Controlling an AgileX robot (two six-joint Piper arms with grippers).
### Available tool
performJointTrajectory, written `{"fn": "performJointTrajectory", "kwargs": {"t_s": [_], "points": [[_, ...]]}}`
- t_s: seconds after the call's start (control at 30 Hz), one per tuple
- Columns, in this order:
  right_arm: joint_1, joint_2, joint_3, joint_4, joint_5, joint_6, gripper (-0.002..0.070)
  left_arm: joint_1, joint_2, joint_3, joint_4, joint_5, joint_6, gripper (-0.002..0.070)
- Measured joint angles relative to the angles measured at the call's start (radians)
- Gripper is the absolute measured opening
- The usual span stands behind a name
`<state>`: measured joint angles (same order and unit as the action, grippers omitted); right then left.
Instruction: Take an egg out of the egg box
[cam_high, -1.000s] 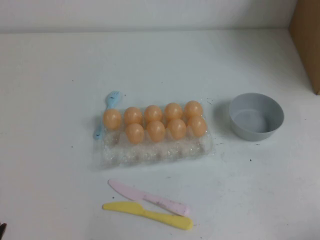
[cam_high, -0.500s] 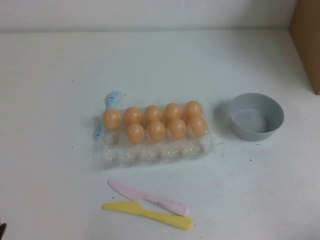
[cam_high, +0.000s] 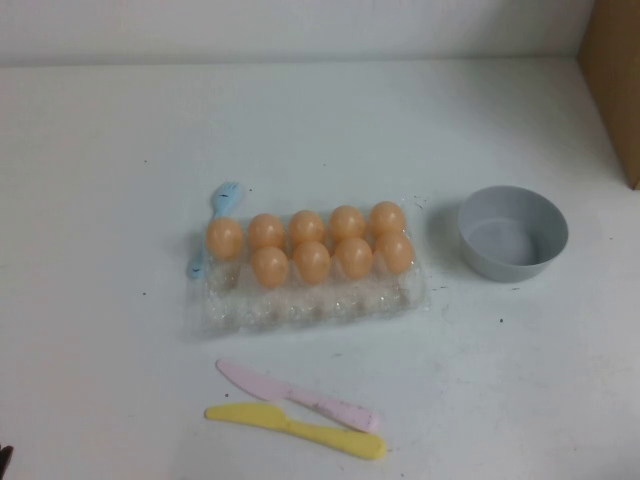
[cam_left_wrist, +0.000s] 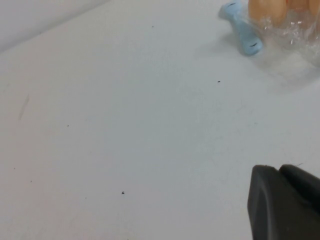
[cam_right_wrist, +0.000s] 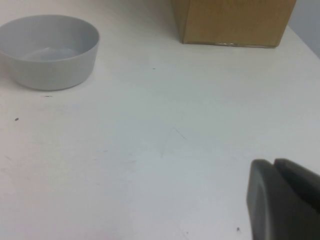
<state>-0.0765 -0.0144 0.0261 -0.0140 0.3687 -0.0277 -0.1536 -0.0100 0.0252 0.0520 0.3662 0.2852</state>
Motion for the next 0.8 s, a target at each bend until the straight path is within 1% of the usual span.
{"fn": "performJointTrajectory", "kwargs": {"t_s": [0.13, 0.2, 0.37, 0.43, 0.53, 0.63, 0.73, 0.8], "points": [[0.0, 0.0, 0.0, 0.0, 0.0, 0.0, -0.0017, 0.0, 0.0, 0.002, -0.039, -0.046, -0.028, -0.0004], [0.0, 0.0, 0.0, 0.0, 0.0, 0.0, -0.0017, 0.0, 0.0, 0.002, -0.138, -0.116, -0.112, -0.0005], [0.0, 0.0, 0.0, 0.0, 0.0, 0.0, -0.0017, 0.0, 0.0, 0.002, -0.513, -0.341, -0.447, -0.0004], [0.0, 0.0, 0.0, 0.0, 0.0, 0.0, -0.0017, 0.0, 0.0, 0.002, -0.591, -0.403, -0.512, -0.0005], [0.0, 0.0, 0.0, 0.0, 0.0, 0.0, -0.0017, 0.0, 0.0, 0.002, -0.632, -0.477, -0.531, -0.0005], [0.0, 0.0, 0.0, 0.0, 0.0, 0.0, -0.0017, 0.0, 0.0, 0.002, -0.644, -0.529, -0.531, -0.0004], [0.0, 0.0, 0.0, 0.0, 0.0, 0.0, -0.0017, 0.0, 0.0, 0.002, -0.647, -0.531, -0.531, -0.0004], [0.0, 0.0, 0.0, 0.0, 0.0, 0.0, -0.0017, 0.0, 0.0, 0.002, -0.647, -0.498, -0.531, -0.0004]]}}
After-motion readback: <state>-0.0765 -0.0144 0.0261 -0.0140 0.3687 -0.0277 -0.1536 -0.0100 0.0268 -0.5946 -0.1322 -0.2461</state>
